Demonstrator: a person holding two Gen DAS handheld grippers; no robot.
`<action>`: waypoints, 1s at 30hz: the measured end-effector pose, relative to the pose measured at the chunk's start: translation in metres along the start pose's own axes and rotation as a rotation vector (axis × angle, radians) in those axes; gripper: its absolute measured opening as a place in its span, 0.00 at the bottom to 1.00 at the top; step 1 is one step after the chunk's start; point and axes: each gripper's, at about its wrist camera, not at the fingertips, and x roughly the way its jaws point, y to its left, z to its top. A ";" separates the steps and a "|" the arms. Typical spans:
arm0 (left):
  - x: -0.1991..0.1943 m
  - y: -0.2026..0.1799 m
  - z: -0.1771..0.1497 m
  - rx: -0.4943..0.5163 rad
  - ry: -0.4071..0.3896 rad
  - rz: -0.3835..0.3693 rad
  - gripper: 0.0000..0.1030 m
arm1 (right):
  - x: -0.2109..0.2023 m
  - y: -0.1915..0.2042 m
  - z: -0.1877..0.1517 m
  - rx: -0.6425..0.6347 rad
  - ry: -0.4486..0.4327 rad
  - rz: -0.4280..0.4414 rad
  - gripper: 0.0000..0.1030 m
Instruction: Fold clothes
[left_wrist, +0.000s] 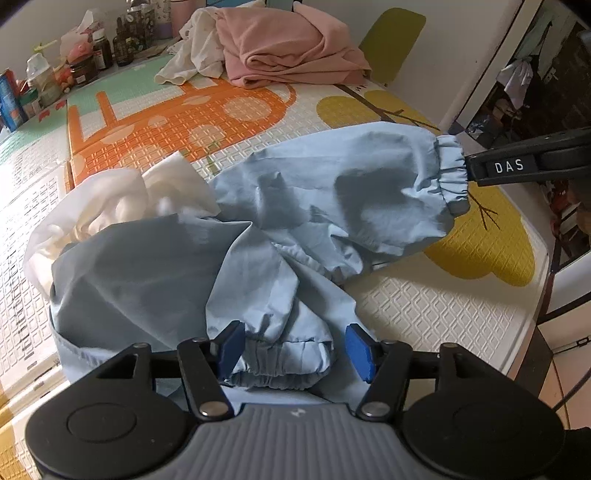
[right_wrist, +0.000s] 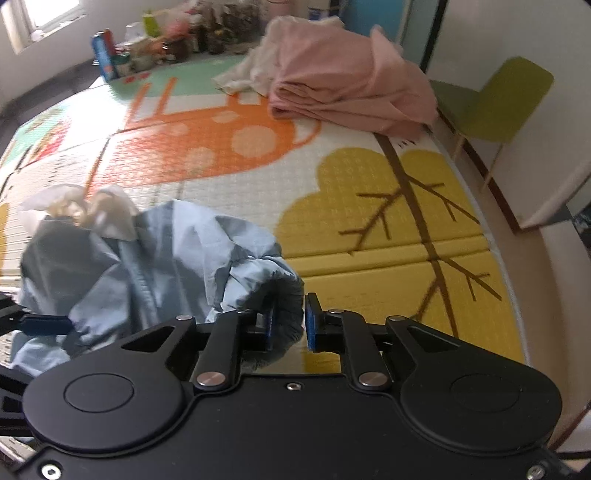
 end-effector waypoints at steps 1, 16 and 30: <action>0.001 0.000 0.000 -0.001 0.002 0.002 0.61 | 0.002 -0.004 -0.001 0.007 0.005 -0.013 0.16; 0.009 -0.001 0.007 0.002 0.023 -0.002 0.62 | -0.009 -0.023 0.003 0.013 -0.030 -0.079 0.22; 0.001 0.014 0.003 -0.019 0.014 0.003 0.63 | -0.023 0.030 0.013 -0.078 -0.047 0.055 0.23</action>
